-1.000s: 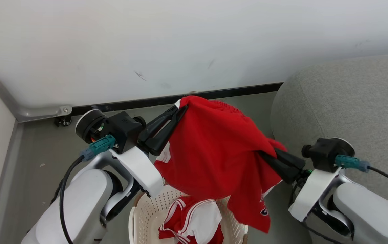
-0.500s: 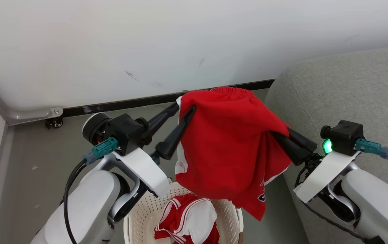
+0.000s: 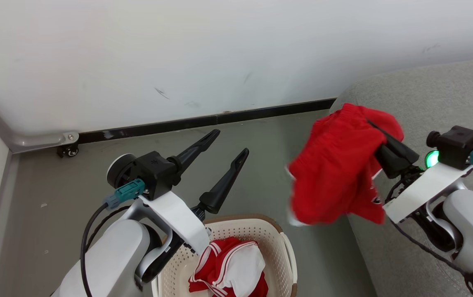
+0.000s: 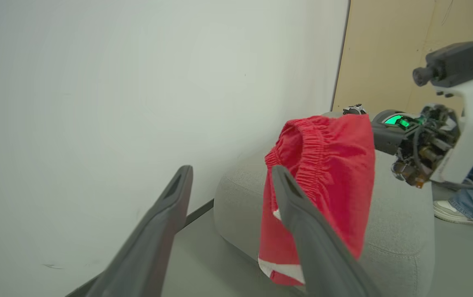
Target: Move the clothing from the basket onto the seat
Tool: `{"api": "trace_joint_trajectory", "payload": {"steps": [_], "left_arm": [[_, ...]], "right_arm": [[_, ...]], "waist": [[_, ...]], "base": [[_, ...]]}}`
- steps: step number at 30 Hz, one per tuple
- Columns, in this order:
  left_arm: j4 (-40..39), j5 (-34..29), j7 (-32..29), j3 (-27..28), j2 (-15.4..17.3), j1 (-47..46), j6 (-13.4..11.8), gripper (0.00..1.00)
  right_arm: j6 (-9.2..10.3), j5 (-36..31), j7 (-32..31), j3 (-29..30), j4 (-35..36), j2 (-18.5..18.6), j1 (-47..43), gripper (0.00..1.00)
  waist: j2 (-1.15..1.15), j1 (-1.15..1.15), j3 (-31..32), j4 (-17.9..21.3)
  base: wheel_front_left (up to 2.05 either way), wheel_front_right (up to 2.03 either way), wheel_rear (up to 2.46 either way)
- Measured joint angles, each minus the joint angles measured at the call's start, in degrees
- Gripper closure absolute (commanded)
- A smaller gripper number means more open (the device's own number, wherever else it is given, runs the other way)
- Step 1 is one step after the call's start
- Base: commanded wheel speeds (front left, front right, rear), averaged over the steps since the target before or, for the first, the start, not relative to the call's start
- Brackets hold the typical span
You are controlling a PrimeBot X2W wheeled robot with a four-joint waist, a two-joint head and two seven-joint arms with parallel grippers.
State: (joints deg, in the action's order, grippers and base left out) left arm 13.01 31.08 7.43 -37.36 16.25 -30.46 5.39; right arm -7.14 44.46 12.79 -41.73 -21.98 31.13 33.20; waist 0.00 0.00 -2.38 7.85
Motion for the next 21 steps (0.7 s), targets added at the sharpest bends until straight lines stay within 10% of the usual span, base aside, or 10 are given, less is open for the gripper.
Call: {"api": "trace_joint_trajectory", "payload": {"steps": [21], "left_arm": [[0.43, 0.55, 2.48, -1.36, 0.19, 1.87, 0.73, 0.00]], "right_arm": [[0.00, -0.04, 0.41, 3.72, -0.62, 4.03, -2.09, 1.00]], "waist": [[0.00, 0.00, 0.21, 2.90]], "base": [[0.00, 0.00, 0.00]]}}
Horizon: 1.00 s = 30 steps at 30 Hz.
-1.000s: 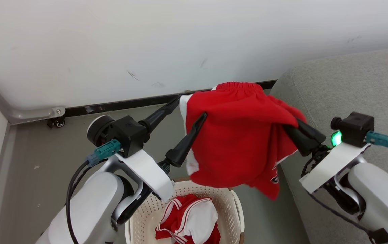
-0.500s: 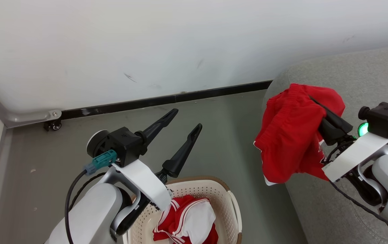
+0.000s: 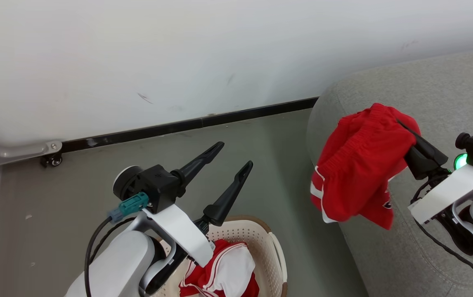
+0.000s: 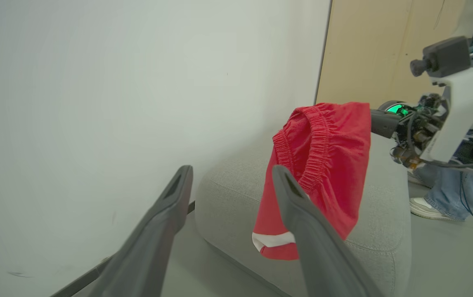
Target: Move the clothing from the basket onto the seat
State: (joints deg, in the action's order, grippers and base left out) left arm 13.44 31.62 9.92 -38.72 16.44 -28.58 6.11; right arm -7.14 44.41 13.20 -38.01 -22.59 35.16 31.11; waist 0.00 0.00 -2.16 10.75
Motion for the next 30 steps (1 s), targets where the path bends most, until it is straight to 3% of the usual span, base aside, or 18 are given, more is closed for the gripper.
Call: {"api": "trace_joint_trajectory", "payload": {"steps": [30], "left_arm": [[-0.90, 0.47, 2.23, -3.63, 0.46, 1.57, 0.55, 0.00]], "right_arm": [[0.00, -0.08, 0.42, 5.44, 0.80, 1.75, -5.65, 1.00]], "waist": [[0.00, 0.00, -0.27, 8.35]], "base": [[0.00, 0.00, 0.00]]}}
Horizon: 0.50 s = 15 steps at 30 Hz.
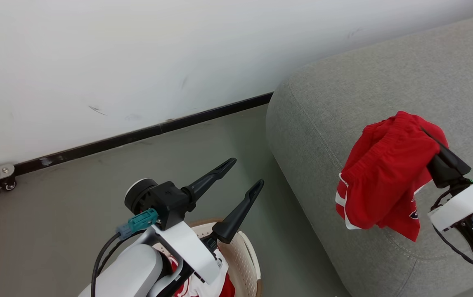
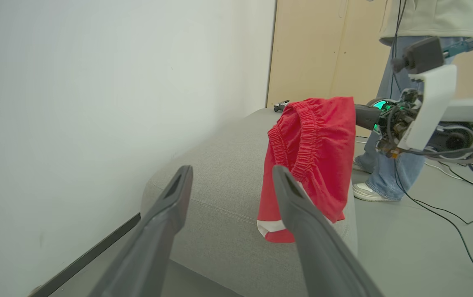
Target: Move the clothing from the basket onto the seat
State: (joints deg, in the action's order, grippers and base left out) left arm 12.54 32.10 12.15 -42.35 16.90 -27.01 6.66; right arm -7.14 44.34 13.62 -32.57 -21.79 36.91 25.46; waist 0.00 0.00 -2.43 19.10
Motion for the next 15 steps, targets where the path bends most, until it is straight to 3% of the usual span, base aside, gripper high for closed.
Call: {"api": "trace_joint_trajectory", "payload": {"steps": [15], "left_arm": [[-2.83, -0.83, 0.07, 0.40, 2.01, 0.00, 0.23, 0.00]], "right_arm": [[0.00, -0.71, -1.31, 2.36, -3.00, 1.18, 5.11, 1.00]], "waist": [[0.00, 0.00, -3.25, -0.15]], "base": [[0.00, 0.00, 0.00]]}}
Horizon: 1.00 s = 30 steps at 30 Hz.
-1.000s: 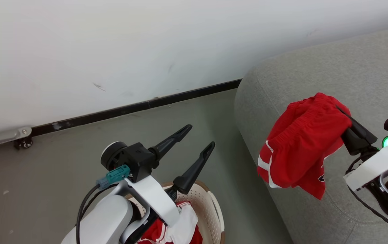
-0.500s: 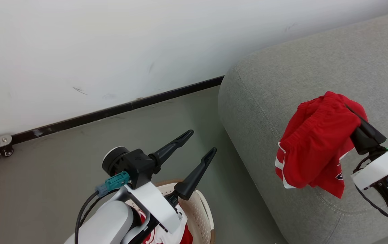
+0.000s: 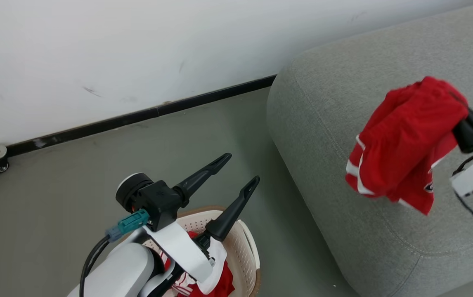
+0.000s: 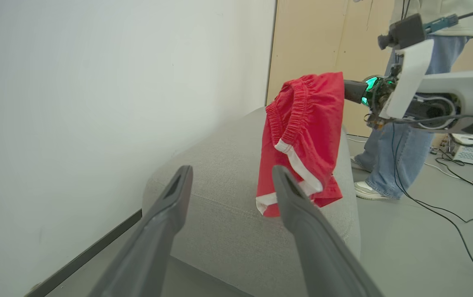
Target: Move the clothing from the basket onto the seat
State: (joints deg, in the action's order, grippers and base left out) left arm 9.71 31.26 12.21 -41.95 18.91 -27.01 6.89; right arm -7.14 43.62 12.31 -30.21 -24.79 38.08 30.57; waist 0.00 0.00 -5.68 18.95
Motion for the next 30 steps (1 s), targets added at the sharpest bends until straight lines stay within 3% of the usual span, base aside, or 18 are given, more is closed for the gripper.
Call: {"api": "trace_joint_trajectory", "payload": {"steps": [18, 30], "left_arm": [[-4.54, -1.70, -0.67, 1.70, 2.24, -1.25, -1.38, 0.00], [-7.72, -2.97, -2.18, 1.78, 2.61, -4.32, -1.86, 0.00]], "right_arm": [[0.00, -2.32, -3.85, 6.58, -9.21, 2.10, 15.25, 1.00], [0.00, -2.92, -4.00, 12.76, -16.07, 6.13, 21.52, 1.00]], "waist": [[0.00, 0.00, -5.86, -3.55], [0.00, 0.00, -10.42, -5.67]], "base": [[0.00, 0.00, 0.00], [0.00, 0.00, 0.00]]}}
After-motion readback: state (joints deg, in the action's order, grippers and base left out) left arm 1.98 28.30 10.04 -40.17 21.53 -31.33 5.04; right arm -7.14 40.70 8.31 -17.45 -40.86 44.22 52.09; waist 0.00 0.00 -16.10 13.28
